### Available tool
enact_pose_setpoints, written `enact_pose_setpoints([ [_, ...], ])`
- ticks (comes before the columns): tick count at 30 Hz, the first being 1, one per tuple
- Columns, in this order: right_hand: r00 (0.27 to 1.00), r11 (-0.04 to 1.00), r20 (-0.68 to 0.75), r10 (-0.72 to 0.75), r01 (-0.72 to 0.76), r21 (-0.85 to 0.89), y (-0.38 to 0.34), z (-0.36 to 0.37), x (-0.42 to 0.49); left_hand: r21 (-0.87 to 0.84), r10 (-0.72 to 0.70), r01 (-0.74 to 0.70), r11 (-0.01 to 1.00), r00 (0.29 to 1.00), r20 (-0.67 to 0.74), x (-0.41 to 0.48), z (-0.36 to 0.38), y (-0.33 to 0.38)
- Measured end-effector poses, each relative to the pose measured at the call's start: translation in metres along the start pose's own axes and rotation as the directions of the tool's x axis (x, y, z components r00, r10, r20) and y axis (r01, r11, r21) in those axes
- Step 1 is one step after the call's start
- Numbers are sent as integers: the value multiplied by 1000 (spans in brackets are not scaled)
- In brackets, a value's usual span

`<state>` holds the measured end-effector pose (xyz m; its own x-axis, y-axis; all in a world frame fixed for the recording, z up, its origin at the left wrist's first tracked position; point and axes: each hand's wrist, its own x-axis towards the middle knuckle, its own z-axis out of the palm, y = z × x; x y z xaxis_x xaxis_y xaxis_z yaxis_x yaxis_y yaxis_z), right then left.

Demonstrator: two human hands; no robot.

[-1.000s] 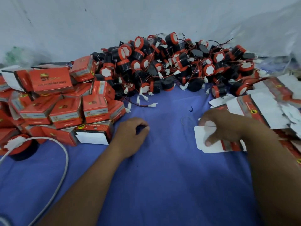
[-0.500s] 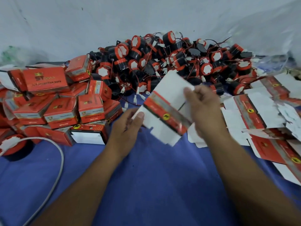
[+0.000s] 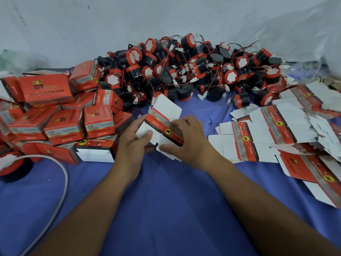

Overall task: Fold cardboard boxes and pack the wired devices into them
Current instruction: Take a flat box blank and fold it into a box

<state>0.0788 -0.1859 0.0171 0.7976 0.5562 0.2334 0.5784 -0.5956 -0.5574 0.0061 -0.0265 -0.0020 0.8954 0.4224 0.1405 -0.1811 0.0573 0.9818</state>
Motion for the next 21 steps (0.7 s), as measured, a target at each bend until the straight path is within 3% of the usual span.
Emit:
enact_pose_setpoints([
  [3,996,988,11,84,-84,128,1,-9,2,-262,-91,110,959,992,82,-1,1,5],
  [5,990,957,27,136,-138,253,1,-12,2,-344,-113,164,925,980,163,-2,-1,6],
  [7,981,912,95,167,-190,364,2,-14,1,-360,-119,186,914,973,200,-1,-1,6],
  [11,975,811,153,160,-218,542,3,-15,0,-364,-119,162,917,983,137,-2,3,6],
  [14,971,655,195,140,-238,717,-3,-17,1,-390,-101,149,909,985,141,-3,5,8],
  [17,954,463,254,158,-299,834,-5,-22,4,-325,-50,102,940,985,163,-6,6,7],
  [21,924,408,383,8,-353,842,4,-33,0,-15,103,-102,995,987,124,-9,4,12],
])
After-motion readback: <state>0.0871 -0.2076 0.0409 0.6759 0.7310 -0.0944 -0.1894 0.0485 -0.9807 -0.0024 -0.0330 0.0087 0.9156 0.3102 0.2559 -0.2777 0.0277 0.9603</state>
